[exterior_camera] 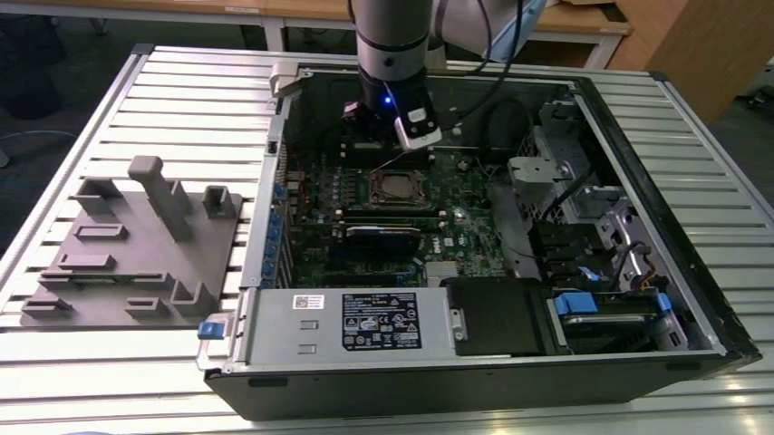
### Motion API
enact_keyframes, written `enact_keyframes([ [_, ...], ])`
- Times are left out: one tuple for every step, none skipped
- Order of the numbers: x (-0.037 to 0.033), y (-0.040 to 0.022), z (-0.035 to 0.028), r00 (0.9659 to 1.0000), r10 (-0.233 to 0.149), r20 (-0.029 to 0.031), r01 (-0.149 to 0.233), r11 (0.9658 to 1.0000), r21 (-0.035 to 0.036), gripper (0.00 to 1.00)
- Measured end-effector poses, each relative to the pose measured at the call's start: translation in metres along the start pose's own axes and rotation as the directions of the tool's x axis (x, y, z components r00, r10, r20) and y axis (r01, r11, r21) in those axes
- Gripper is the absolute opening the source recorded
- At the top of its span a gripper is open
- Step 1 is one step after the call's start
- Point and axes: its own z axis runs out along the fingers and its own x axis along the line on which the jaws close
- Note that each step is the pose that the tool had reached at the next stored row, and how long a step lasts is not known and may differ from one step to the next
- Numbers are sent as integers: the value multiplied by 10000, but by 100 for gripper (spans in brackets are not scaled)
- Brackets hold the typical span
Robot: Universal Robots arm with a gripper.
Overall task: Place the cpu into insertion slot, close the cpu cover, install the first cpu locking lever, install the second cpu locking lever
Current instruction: 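Install the first cpu locking lever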
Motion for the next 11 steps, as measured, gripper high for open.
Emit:
enact_keyframes([
  [0,0,3,9999,135,27,-135,9999,7,11],
  [0,0,4,9997,238,47,-238,9997,12,11],
  [0,-1,4,9996,267,52,-267,9996,14,11],
  [0,-1,5,9996,268,54,-269,9996,13,11],
  [0,0,6,9996,286,59,-286,9996,11,11],
  [0,0,6,9995,301,62,-301,9995,12,11],
  [0,0,6,9995,301,62,-301,9995,12,11],
  [0,1,6,9995,303,62,-303,9995,12,11],
  [1,3,6,9995,302,63,-302,9995,12,11],
  [1,7,7,9995,303,63,-303,9995,12,11],
  [2,12,8,9995,303,62,-303,9995,12,11],
])
